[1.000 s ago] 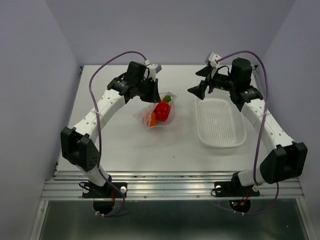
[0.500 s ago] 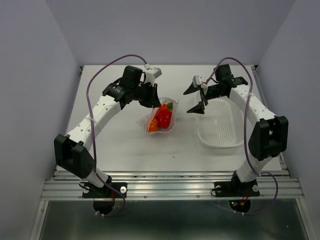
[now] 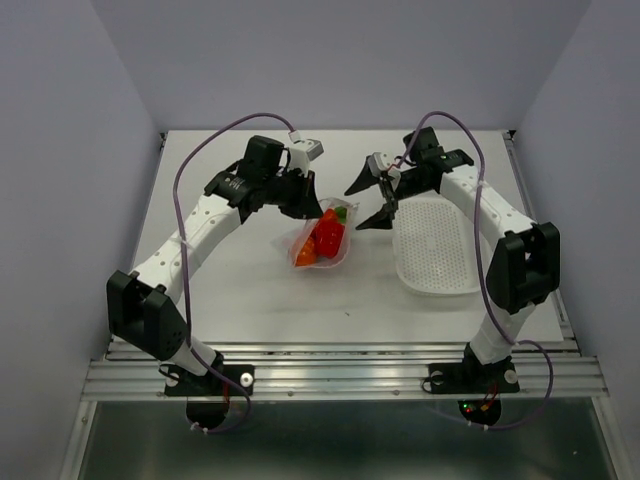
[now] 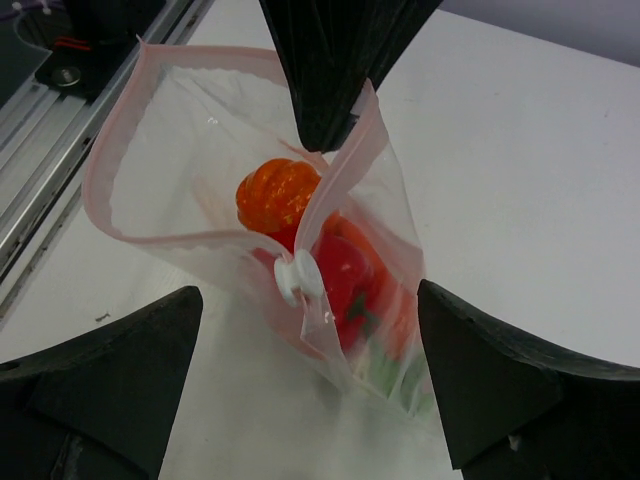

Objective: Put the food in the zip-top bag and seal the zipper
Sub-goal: Zip the zipper food storage bag at the center of the board.

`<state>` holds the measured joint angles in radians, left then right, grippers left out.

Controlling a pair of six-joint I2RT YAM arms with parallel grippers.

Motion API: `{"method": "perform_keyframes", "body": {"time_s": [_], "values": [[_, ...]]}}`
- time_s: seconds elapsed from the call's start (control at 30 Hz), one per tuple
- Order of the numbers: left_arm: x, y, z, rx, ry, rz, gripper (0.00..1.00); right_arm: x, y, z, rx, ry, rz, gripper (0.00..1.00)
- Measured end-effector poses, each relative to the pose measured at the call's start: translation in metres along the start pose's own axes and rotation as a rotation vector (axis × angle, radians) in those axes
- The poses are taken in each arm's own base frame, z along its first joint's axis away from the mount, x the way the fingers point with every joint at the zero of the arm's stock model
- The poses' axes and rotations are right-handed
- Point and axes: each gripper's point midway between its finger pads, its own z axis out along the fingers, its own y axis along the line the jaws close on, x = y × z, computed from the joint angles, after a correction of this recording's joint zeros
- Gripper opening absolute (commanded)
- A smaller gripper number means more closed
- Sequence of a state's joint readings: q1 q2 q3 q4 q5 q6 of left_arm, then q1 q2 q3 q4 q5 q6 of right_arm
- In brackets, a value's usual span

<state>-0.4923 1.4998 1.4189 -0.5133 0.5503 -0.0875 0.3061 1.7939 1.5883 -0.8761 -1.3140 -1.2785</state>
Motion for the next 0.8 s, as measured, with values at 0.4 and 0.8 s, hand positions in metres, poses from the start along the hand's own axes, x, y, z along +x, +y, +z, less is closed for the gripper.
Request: {"method": "perform_keyframes", "body": {"time_s": [0.4, 0.8], "values": [[0.001, -0.003, -0.004, 0.012, -0.016, 0.008, 0.00, -0.007, -0.005, 0.015, -0.007, -0.002, 0.012, 0.62], [0.001, -0.003, -0.003, 0.018, -0.032, 0.008, 0.00, 0.005, -0.008, 0.019, -0.009, 0.003, 0.045, 0.01]]}}
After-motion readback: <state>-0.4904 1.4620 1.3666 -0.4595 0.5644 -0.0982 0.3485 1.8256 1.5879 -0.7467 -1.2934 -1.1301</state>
